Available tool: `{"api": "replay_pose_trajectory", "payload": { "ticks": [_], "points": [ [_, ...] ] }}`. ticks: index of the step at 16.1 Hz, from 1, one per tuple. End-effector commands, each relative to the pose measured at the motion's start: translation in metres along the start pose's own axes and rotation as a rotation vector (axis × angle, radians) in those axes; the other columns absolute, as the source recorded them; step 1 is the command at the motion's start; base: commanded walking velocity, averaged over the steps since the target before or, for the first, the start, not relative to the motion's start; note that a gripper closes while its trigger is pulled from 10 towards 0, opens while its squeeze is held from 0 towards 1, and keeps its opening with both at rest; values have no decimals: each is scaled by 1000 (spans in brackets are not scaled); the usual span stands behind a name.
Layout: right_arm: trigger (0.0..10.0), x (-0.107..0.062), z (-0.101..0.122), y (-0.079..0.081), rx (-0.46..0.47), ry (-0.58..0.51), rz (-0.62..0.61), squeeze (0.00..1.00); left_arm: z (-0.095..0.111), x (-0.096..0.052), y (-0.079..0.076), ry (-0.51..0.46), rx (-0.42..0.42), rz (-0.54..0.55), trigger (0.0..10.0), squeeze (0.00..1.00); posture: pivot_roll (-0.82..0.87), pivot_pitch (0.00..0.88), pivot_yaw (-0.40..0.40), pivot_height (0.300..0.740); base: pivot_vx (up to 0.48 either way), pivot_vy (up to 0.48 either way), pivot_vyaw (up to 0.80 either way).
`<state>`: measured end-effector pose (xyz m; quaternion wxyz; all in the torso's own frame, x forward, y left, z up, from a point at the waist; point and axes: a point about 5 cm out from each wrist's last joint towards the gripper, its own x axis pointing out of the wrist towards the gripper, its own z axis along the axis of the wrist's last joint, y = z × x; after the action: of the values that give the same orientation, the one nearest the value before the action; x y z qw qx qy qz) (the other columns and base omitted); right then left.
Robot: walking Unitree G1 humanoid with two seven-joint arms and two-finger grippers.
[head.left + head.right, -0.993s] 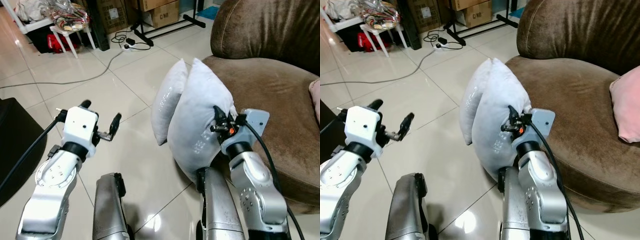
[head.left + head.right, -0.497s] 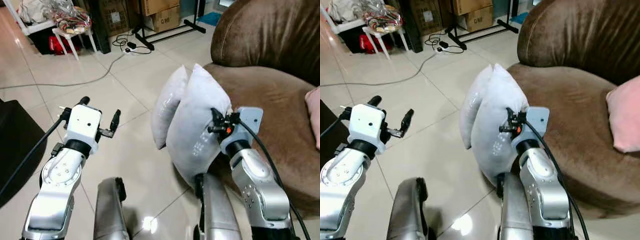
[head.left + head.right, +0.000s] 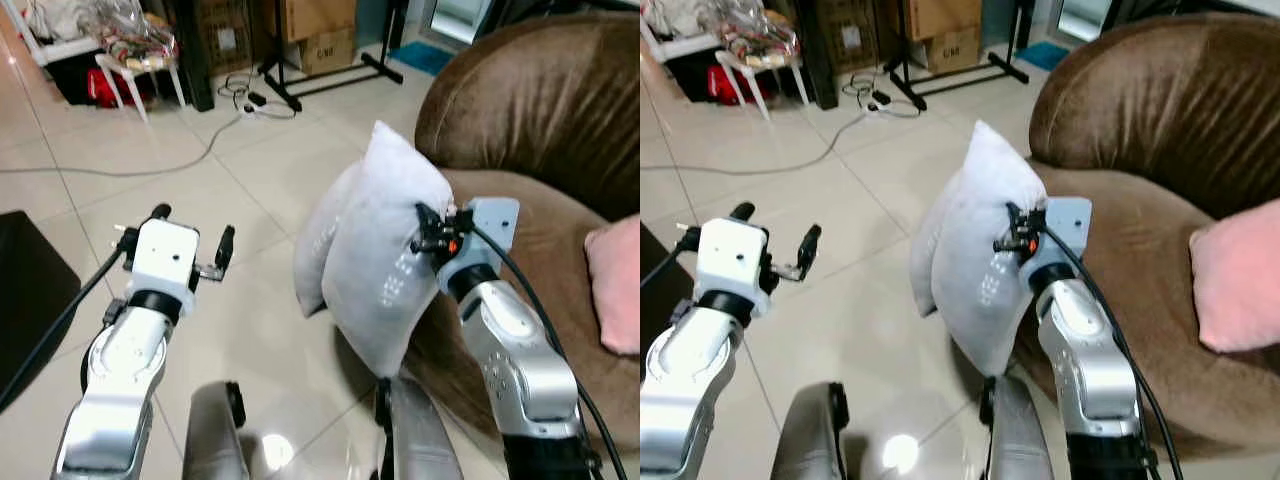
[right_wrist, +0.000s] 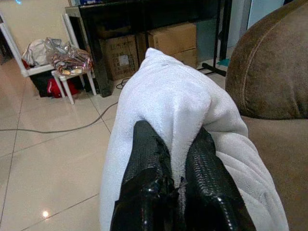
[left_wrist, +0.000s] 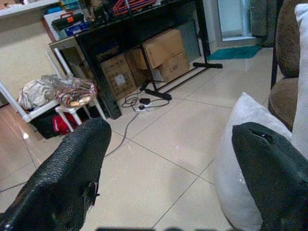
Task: Move the pillow to the sofa from floor
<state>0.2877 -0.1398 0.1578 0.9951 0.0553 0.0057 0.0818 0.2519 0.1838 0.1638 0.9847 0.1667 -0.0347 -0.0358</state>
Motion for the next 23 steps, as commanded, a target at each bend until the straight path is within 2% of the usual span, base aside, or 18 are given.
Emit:
{"api": "replay_pose_trajectory", "payload": {
  "ticks": [1, 3, 13, 23],
  "points": [
    [10000, 3, 14, -1, -14, -49, 0, 0, 0, 0, -1, 0, -10, 10, 10000, 718, -108, 0, -48, 618, 0, 0, 0],
    [10000, 2, 14, -4, -9, -50, -25, 0, 1, 2, -3, 2, -19, -1, 10000, 659, -116, 0, -39, 638, 0, 0, 0],
    [10000, -3, 12, -10, 15, -42, -94, 0, 6, 9, -3, -18, 10, -25, 10000, 659, -141, 0, -5, 740, 0, 0, 0],
    [10000, -2, 13, -14, 30, -46, -131, 0, 8, 12, -3, -28, 12, -31, 10000, 663, -143, 0, 3, 740, 0, 0, 0]
  ]
}}
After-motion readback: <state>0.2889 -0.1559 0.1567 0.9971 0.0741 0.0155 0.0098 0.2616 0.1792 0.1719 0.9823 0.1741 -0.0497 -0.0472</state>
